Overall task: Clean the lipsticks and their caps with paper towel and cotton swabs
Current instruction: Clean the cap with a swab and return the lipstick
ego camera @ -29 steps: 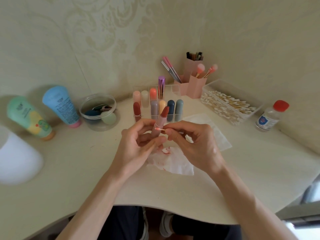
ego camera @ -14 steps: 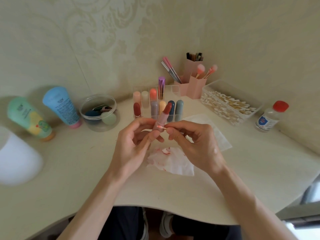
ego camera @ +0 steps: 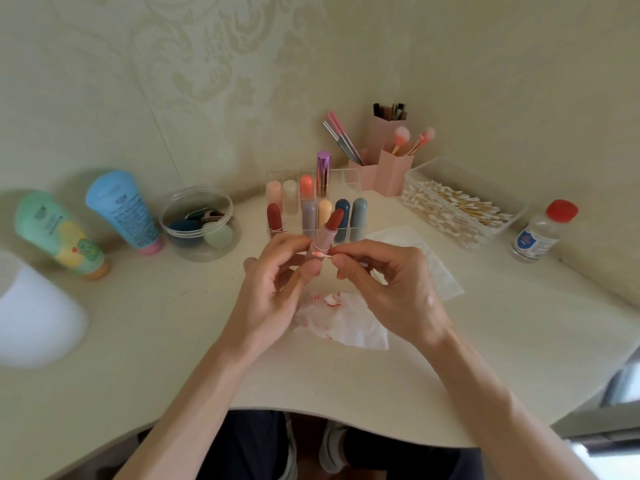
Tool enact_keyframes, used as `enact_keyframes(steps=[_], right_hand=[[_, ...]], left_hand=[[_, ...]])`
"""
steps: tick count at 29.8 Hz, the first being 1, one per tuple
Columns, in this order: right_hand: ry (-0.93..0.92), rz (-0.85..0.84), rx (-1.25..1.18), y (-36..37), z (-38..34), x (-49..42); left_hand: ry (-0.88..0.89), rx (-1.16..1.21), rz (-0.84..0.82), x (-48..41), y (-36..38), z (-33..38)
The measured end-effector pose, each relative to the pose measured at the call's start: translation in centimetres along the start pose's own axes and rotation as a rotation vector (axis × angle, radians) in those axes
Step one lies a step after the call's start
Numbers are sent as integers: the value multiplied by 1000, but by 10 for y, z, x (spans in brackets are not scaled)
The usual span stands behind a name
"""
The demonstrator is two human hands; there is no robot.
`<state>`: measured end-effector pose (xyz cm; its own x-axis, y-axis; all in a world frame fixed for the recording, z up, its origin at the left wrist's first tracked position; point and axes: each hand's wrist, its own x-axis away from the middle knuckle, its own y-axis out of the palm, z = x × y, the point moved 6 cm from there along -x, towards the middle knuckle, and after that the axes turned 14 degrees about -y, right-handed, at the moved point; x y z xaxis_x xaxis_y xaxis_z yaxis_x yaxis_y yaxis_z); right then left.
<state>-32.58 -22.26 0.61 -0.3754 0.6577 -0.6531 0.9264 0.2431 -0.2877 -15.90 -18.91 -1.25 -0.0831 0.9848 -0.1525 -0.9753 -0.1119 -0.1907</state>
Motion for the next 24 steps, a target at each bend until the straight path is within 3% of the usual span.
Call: enact_keyframes(steps=[7, 24], right_hand=[[-10, 2, 12, 0, -5, -2], [0, 10, 7, -1, -2, 0]], left_hand=[[-78, 193, 53, 2, -4, 4], [-86, 50, -67, 5, 2, 2]])
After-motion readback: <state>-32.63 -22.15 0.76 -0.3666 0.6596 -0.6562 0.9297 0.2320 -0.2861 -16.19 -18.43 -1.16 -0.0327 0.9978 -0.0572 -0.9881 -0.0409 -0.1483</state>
